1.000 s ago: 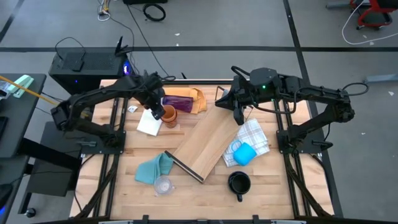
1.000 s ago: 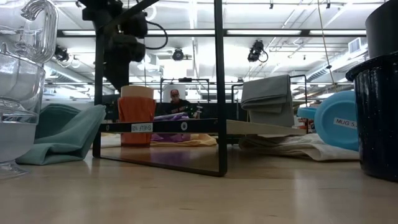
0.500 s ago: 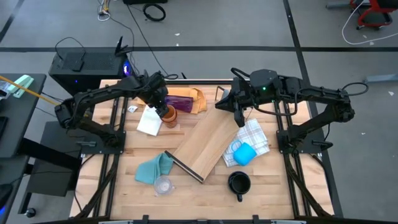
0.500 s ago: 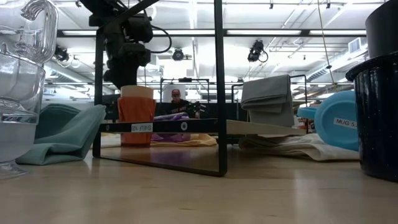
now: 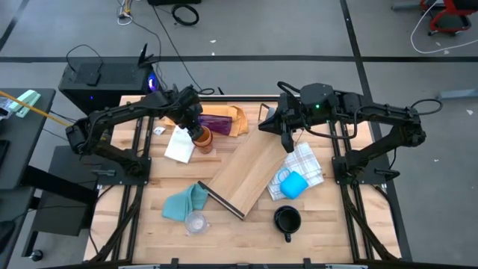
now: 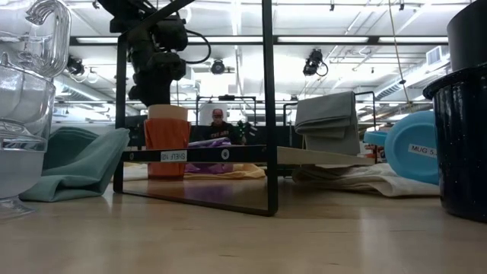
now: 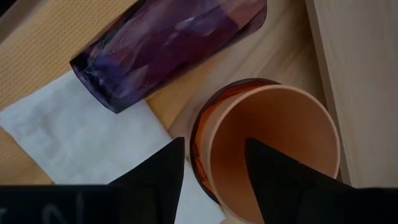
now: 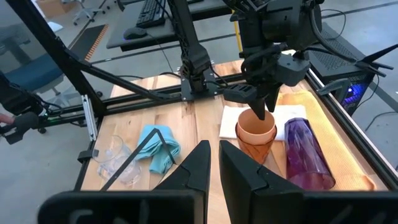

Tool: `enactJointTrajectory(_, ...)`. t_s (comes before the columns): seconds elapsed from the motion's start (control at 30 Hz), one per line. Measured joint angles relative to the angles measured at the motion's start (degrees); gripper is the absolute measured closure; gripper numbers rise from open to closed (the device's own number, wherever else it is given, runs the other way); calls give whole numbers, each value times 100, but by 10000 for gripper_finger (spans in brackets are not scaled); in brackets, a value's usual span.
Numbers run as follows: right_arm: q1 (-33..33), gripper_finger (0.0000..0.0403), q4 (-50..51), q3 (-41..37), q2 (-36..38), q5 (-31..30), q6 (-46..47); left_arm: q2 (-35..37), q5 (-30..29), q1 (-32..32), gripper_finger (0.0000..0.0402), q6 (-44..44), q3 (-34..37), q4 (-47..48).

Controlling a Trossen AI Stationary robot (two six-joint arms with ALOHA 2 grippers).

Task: Stack small to large cups/mugs on shelf
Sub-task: Put the orange cup on the shelf

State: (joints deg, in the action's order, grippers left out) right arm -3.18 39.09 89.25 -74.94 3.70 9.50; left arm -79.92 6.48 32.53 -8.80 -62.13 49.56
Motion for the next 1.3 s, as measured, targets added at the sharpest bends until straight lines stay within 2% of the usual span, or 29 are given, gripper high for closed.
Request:
enactJointTrajectory(0.93,0,362,0,0,2,-2,2,1,0,2,230,44,0,-2)
enactJointTrajectory(1.3,0,362,2,0,2,-2,103,-586,61,-174,239,79,4,3)
